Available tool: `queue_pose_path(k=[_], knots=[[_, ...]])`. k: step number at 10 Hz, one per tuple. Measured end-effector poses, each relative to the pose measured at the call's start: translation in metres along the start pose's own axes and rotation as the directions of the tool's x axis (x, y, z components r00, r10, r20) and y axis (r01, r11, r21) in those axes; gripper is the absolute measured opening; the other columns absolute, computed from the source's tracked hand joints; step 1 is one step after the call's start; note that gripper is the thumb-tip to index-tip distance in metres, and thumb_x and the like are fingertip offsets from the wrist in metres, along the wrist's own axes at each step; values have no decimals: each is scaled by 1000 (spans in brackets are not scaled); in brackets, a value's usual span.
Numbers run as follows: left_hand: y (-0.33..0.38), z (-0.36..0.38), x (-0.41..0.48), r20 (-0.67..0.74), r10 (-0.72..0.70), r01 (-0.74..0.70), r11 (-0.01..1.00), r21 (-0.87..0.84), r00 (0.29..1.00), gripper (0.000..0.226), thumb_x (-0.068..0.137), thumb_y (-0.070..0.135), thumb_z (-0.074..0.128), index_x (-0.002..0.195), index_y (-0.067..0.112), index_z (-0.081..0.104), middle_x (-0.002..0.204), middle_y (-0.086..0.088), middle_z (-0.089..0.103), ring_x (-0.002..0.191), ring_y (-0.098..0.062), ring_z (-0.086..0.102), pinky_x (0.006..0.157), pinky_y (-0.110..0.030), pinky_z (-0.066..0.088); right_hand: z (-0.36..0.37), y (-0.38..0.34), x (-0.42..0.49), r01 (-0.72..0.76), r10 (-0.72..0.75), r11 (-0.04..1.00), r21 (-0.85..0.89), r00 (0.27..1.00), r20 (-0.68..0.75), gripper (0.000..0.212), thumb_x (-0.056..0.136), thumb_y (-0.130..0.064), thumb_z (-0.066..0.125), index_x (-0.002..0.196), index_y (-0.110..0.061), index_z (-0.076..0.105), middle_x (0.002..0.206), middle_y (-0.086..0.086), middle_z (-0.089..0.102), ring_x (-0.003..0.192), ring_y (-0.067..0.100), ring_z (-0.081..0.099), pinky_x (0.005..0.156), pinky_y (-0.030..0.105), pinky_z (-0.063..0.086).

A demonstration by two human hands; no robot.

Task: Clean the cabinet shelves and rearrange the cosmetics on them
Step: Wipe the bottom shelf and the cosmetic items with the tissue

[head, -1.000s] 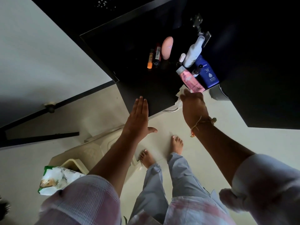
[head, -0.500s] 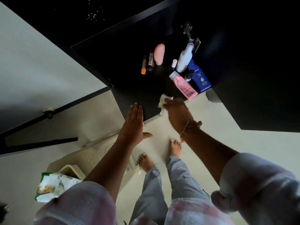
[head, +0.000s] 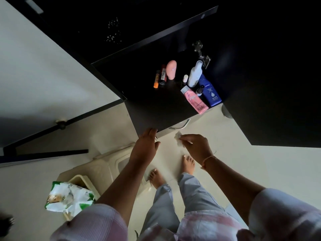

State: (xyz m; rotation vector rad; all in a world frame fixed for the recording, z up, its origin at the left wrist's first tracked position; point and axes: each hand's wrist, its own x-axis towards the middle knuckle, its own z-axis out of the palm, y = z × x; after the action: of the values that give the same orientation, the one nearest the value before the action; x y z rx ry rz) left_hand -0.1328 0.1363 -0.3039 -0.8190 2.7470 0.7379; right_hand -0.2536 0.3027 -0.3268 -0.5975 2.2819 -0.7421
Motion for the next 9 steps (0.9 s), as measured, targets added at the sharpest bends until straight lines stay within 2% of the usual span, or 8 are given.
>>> queue_pose_path(k=[2, 3, 4, 5, 6, 7, 8, 9], knots=[[20, -6, -18, -12, -5, 5, 1000, 20, 1000, 13, 91, 24, 61, 97, 14, 67, 97, -6, 68, 89, -26, 65, 73, -37, 52, -18, -15, -25, -215, 193, 898, 383, 976, 97, 19, 85, -6, 66, 94, -20, 75, 88, -2, 72, 82, 14, 64, 82, 27, 53], [33, -6, -31, -12, 34, -34, 999, 31, 999, 17, 96, 24, 53, 97, 14, 67, 96, -3, 70, 89, -21, 65, 72, -29, 47, -29, -28, -44, -313, 226, 704, 637, 950, 217, 19, 85, 4, 63, 95, -8, 72, 98, 18, 71, 95, 32, 68, 92, 36, 56], [45, -7, -43, -3, 37, -37, 999, 36, 999, 17, 98, 19, 50, 99, 14, 66, 98, -4, 70, 91, -22, 64, 70, -24, 39, -36, -29, -57, -360, 231, 600, 714, 933, 277, 21, 85, 6, 61, 98, -7, 72, 105, 20, 71, 104, 32, 68, 94, 36, 54], [62, -2, -62, 31, 16, -17, 999, 41, 999, 25, 96, 10, 47, 111, 13, 66, 109, -9, 70, 102, -27, 64, 81, -32, 47, -49, -27, -81, -373, 216, 528, 763, 928, 305, 24, 89, 9, 55, 94, -9, 70, 107, 18, 68, 109, 30, 65, 96, 32, 51], [79, 9, -82, 65, -44, 58, 972, -229, 997, 24, 96, 22, 55, 115, 11, 64, 114, -8, 69, 105, -25, 64, 83, -23, 42, -50, -17, -106, -378, 257, 532, 757, 925, 280, 29, 92, 7, 52, 121, 8, 56, 106, 18, 60, 95, 29, 64, 90, 35, 53], [93, 20, -97, 194, -176, 255, 806, -535, 965, 35, 94, 39, 57, 117, 12, 61, 114, -5, 68, 97, -20, 66, 84, -28, 51, -49, -10, -127, -384, 311, 504, 773, 916, 252, 18, 93, 1, 53, 107, -5, 61, 97, 8, 59, 77, 16, 60, 75, 21, 52], [115, 36, -117, 356, -201, 409, 462, -787, 912, 38, 92, 34, 64, 121, 11, 59, 116, -7, 68, 103, -17, 67, 76, -26, 56, -51, 9, -161, -288, 201, 641, 711, 958, 206, 6, 93, -15, 60, 95, -11, 64, 90, -1, 59, 82, 16, 56, 73, 11, 37], [132, 48, -132, 401, -186, 442, 386, -810, 897, 33, 90, 29, 68, 118, 13, 61, 113, -7, 69, 100, -15, 68, 71, -22, 55, -53, 19, -179, -368, 322, 483, 795, 918, 229, 10, 94, -8, 57, 100, -5, 63, 91, 7, 61, 82, 15, 60, 69, 18, 52]])
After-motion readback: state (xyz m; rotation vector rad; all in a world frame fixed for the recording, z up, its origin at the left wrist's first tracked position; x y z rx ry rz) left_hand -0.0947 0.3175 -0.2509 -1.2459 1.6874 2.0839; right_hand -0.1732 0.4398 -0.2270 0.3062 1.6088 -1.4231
